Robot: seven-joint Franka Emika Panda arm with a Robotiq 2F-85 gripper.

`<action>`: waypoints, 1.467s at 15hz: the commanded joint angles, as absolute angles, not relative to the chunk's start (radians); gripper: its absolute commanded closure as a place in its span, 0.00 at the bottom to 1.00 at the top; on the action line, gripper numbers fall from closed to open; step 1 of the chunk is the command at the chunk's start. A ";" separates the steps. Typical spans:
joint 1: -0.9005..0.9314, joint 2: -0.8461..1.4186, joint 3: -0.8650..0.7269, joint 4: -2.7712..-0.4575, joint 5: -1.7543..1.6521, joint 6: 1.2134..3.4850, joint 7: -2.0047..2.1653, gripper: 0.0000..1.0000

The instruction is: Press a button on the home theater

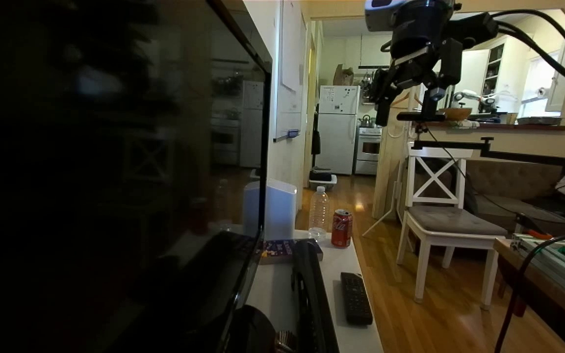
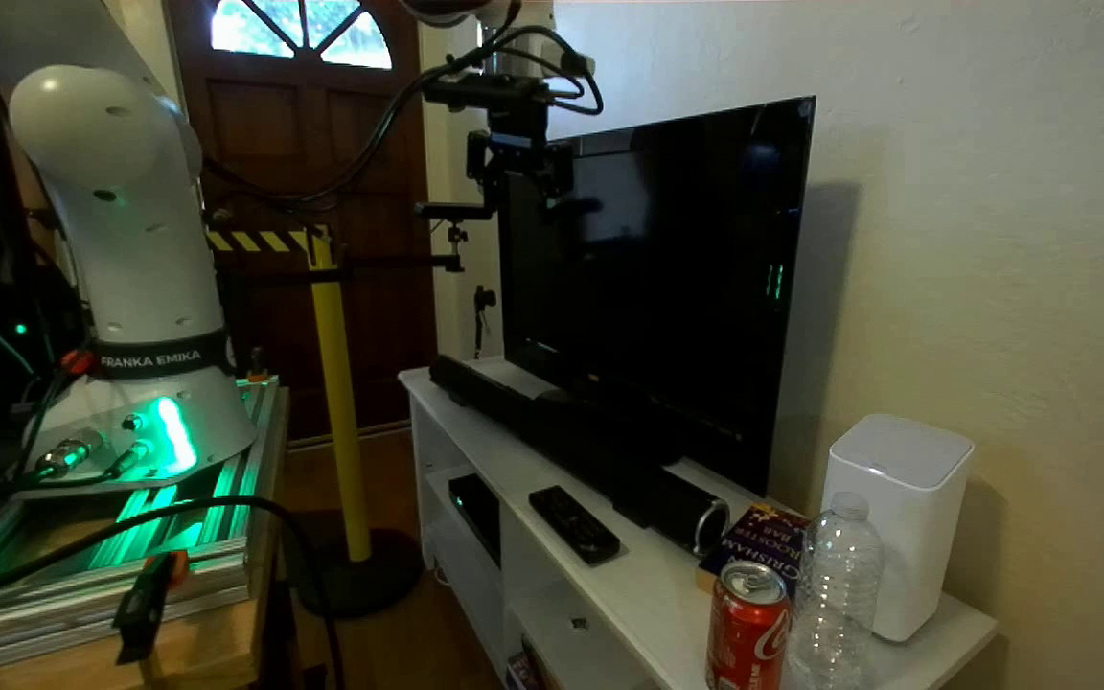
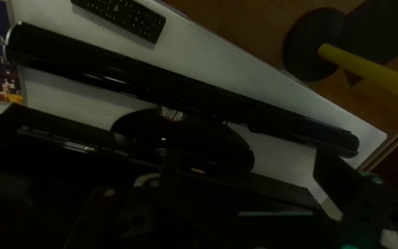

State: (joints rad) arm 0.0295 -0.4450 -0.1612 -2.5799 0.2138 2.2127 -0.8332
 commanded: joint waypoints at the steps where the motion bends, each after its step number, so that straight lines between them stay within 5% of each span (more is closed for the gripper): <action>1: 0.051 -0.443 -0.158 -2.589 0.208 2.229 -0.817 0.00; 7: 0.051 -0.431 -0.172 -2.589 0.216 2.244 -0.819 0.00; 22: 0.166 0.020 0.002 -2.624 0.321 2.909 -0.555 0.00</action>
State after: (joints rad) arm 0.1681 -0.0753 -0.0261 -2.6388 0.2969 2.8077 -0.5929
